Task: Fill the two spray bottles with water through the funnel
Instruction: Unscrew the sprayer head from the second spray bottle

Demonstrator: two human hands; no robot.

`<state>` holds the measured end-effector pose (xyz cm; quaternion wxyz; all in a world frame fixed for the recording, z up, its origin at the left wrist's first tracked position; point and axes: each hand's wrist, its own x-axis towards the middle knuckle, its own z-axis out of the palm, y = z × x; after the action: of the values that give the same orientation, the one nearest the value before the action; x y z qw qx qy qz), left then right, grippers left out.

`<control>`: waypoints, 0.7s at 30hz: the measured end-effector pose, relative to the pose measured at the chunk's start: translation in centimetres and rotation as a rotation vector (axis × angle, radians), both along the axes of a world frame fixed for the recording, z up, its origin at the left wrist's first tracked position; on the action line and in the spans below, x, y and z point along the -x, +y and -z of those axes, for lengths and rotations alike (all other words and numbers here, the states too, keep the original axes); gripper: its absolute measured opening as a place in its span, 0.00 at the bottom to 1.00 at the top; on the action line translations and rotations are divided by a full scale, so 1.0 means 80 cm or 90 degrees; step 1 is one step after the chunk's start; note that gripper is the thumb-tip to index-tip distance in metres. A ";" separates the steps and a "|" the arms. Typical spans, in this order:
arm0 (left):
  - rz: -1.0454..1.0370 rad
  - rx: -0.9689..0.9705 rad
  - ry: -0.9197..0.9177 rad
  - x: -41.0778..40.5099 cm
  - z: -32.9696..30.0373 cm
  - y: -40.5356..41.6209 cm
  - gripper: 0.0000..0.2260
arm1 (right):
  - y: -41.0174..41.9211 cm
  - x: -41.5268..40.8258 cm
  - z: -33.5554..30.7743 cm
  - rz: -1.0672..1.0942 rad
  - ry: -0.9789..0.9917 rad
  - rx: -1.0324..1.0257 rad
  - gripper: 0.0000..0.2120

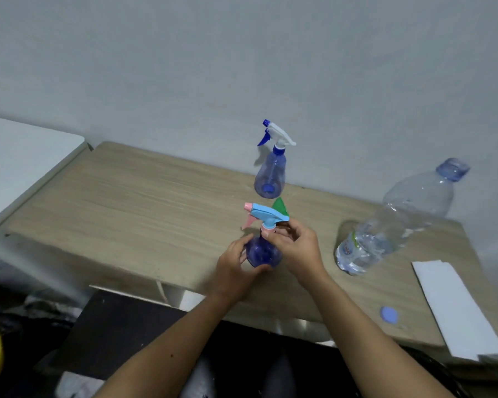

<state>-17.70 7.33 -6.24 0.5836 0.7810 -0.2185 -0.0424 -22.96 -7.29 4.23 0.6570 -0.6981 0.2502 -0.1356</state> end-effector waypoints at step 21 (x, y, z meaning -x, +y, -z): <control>0.137 -0.063 0.020 0.070 -0.010 -0.007 0.36 | -0.016 0.109 -0.028 -0.011 0.020 0.187 0.20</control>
<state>-23.30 6.76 -5.45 0.5397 0.7800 -0.2900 -0.1277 -31.66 -8.58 6.50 0.5447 -0.7910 0.2321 -0.1542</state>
